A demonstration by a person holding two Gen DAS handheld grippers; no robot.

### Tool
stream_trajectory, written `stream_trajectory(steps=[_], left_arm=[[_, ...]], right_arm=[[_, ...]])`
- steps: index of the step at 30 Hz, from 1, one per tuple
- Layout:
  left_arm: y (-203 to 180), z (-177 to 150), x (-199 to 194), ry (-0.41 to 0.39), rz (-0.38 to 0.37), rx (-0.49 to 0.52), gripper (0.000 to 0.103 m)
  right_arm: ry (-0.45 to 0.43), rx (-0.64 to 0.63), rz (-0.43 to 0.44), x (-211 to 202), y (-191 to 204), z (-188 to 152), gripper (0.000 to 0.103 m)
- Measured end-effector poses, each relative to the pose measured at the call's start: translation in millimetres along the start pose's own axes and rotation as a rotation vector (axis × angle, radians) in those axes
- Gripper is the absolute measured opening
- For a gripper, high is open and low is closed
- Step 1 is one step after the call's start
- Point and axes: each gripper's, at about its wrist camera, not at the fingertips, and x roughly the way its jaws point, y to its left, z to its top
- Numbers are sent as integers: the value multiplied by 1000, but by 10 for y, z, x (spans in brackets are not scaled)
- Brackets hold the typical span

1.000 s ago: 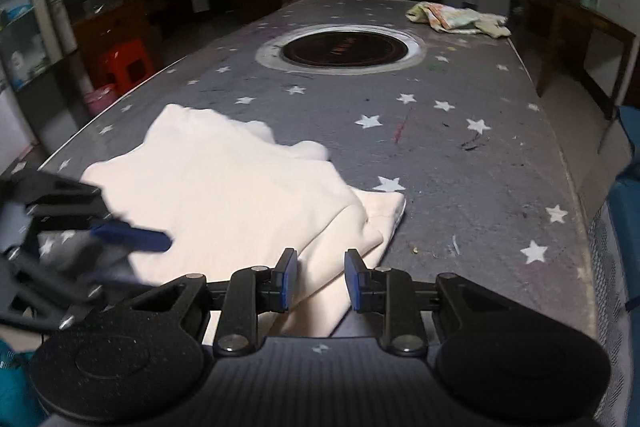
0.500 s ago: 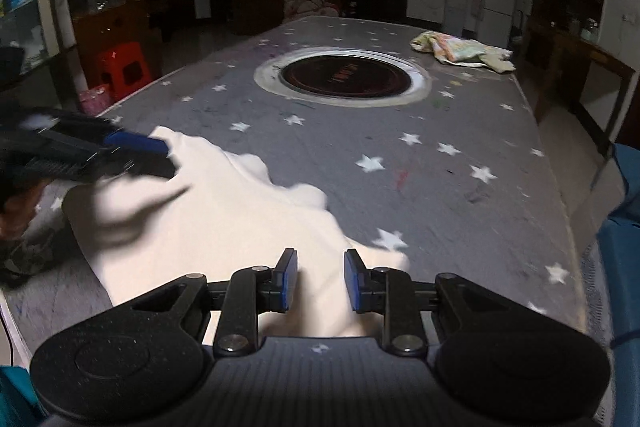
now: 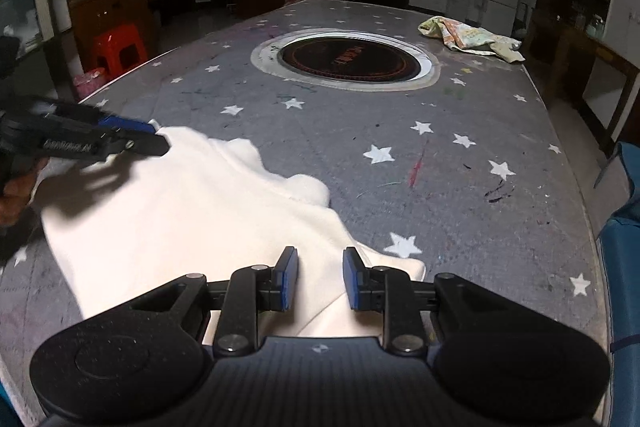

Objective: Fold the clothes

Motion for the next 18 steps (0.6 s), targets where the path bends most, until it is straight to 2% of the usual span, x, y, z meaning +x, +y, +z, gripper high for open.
stream_trajectory(steps=[5, 8, 11, 13, 18], left_arm=[[107, -52, -57, -15, 41, -73, 31], [120, -26, -76, -12, 50, -58, 31], [88, 34, -156, -20, 52, -33, 30], [11, 45, -224, -39, 33, -4, 30], [-385, -75, -320, -51, -77, 101, 30]], right_arm=[[-17, -79, -28, 190, 53, 129, 23], [-24, -87, -36, 285, 59, 224, 23], [-39, -83, -34, 205, 70, 267, 23], [-53, -83, -28, 119, 87, 273, 24], [-51, -121, 41, -114, 227, 137, 24]])
